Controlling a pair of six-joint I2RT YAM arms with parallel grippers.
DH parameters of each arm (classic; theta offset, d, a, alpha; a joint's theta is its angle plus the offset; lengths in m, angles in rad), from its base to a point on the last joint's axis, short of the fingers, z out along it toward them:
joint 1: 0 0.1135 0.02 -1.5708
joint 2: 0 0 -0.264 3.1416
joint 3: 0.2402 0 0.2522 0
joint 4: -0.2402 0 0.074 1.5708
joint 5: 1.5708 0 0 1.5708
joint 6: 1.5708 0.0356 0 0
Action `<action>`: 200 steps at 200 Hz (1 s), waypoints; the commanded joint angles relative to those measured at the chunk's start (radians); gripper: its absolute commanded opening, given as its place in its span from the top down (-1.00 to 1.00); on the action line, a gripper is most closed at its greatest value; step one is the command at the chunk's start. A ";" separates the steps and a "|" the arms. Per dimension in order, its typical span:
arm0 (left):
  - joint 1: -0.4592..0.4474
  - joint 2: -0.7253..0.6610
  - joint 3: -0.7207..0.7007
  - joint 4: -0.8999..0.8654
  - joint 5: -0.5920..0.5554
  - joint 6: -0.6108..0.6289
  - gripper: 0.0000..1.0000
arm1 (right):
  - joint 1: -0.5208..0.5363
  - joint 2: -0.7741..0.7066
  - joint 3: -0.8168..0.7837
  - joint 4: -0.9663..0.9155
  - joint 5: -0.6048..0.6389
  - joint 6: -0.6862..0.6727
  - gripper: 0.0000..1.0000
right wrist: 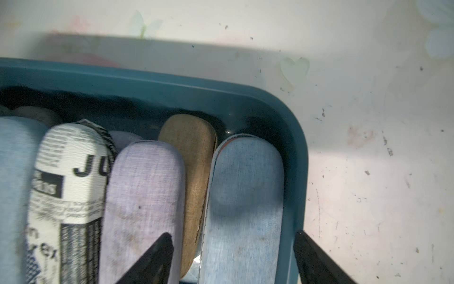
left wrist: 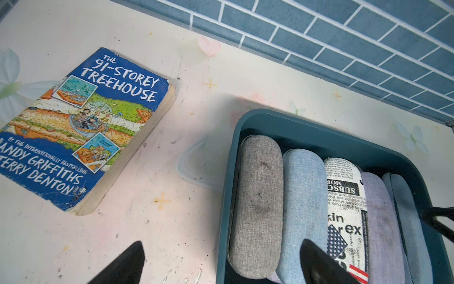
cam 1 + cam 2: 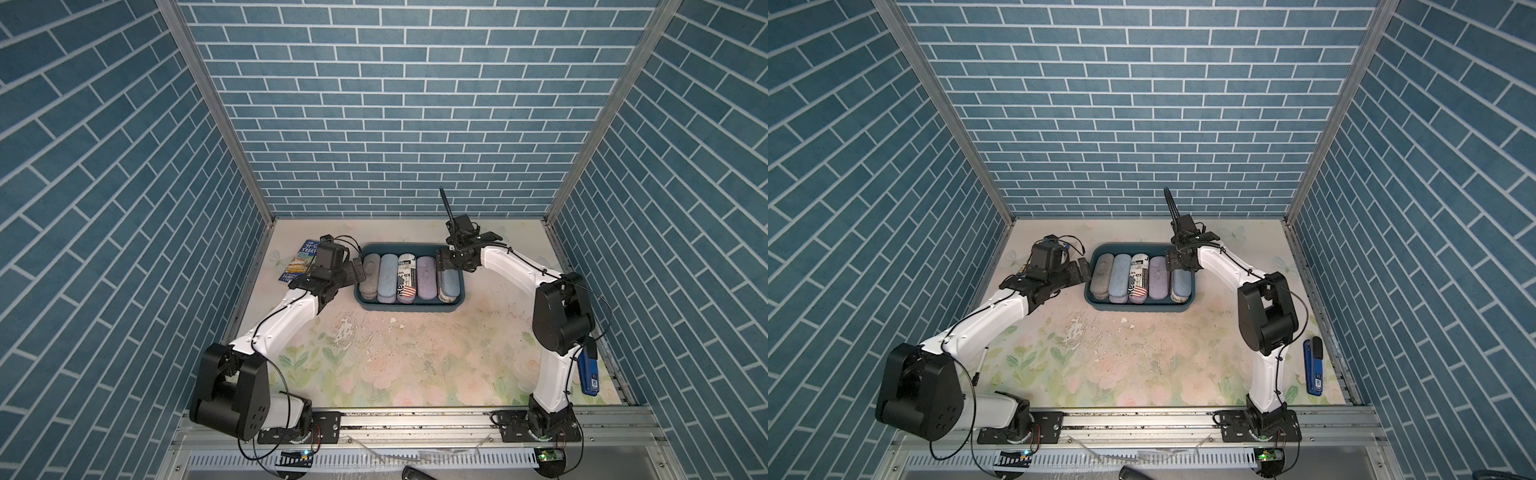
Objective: Put the glasses cases into the storage boxes
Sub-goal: Place the glasses case in the storage box, then reset both arms
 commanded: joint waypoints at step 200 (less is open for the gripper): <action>0.251 -0.267 -0.627 0.815 -0.255 0.438 -0.99 | -0.386 -0.778 -0.986 0.721 0.254 -0.060 -0.52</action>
